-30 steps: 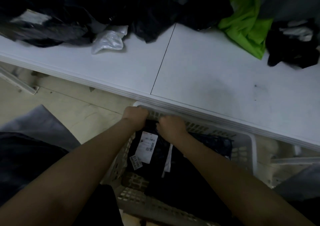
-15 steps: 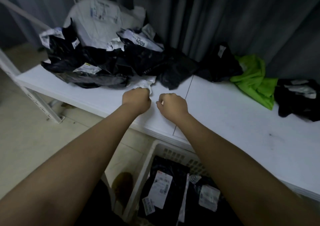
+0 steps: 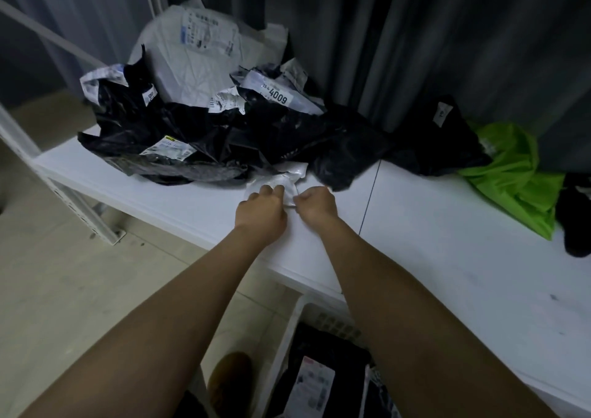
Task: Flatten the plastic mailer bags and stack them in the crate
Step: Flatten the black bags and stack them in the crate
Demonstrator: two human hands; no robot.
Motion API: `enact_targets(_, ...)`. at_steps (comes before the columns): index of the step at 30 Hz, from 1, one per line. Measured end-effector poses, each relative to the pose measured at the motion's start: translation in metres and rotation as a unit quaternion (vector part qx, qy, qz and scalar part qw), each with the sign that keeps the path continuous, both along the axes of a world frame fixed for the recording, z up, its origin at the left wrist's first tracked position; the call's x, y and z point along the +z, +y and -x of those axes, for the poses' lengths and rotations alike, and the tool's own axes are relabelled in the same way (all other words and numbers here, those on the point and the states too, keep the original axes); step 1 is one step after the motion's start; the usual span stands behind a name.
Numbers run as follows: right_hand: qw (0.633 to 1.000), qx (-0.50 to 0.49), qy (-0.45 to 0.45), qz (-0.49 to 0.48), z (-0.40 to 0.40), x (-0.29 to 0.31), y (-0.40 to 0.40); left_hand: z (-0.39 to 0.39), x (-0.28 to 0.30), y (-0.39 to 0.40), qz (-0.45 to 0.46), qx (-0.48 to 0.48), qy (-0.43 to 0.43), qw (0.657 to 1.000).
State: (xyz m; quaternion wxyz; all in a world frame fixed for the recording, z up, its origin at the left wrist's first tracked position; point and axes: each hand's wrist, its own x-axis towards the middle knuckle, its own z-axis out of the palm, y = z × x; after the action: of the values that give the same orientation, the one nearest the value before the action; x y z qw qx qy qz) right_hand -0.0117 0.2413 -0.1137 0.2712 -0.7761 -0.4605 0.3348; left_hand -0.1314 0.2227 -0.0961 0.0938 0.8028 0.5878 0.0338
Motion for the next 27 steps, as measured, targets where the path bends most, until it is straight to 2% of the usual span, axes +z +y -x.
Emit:
enact_targets(3, 0.999, -0.018, 0.037, 0.016, -0.006, 0.003, -0.017, -0.004, -0.001, -0.007, -0.044, 0.004, -0.004, 0.999)
enact_targets(7, 0.993, -0.051, 0.107, 0.000, -0.031, 0.013, -0.074, -0.023, -0.013, -0.027, -0.104, -0.029, -0.087, 0.990)
enact_targets(9, 0.989, -0.075, 0.126, -0.008, -0.052, 0.012, -0.105, -0.043, -0.023, -0.043, -0.102, -0.066, -0.111, 0.986)
enact_targets(12, 0.985, -0.121, 0.115, -0.036, -0.088, 0.006, -0.148, -0.079, -0.026, -0.074, -0.025, -0.088, -0.114, 0.989)
enact_targets(15, 0.976, -0.165, 0.010, -0.138, -0.127, 0.010, -0.183, -0.116, -0.029, -0.099, 0.005, -0.105, -0.134, 0.985)
enact_targets(17, 0.951, -0.170, -0.126, -0.225, -0.159, 0.024, -0.204, -0.140, -0.023, -0.113, -0.006, -0.117, -0.169, 0.979)
enact_targets(18, 0.920, -0.151, -0.234, -0.275, -0.175, 0.032, -0.210, -0.150, -0.017, -0.118, -0.010, -0.117, -0.187, 0.975)
enact_targets(20, 0.816, -0.074, -0.462, -0.339, -0.202, 0.045, -0.218, -0.162, -0.007, -0.123, -0.020, -0.111, -0.236, 0.965)
enact_targets(21, 0.768, -0.021, -0.534, -0.352, -0.213, 0.044, -0.221, -0.166, -0.003, -0.125, -0.021, -0.104, -0.257, 0.961)
enact_targets(22, 0.736, 0.037, -0.572, -0.359, -0.220, 0.041, -0.223, -0.168, 0.001, -0.126, -0.020, -0.098, -0.268, 0.958)
enact_targets(23, 0.721, 0.095, -0.586, -0.357, -0.224, 0.036, -0.227, -0.170, 0.003, -0.127, -0.017, -0.094, -0.276, 0.956)
enact_targets(27, 0.686, 0.249, -0.600, -0.328, -0.228, -0.003, -0.249, -0.173, 0.000, -0.134, 0.002, -0.108, -0.269, 0.957)
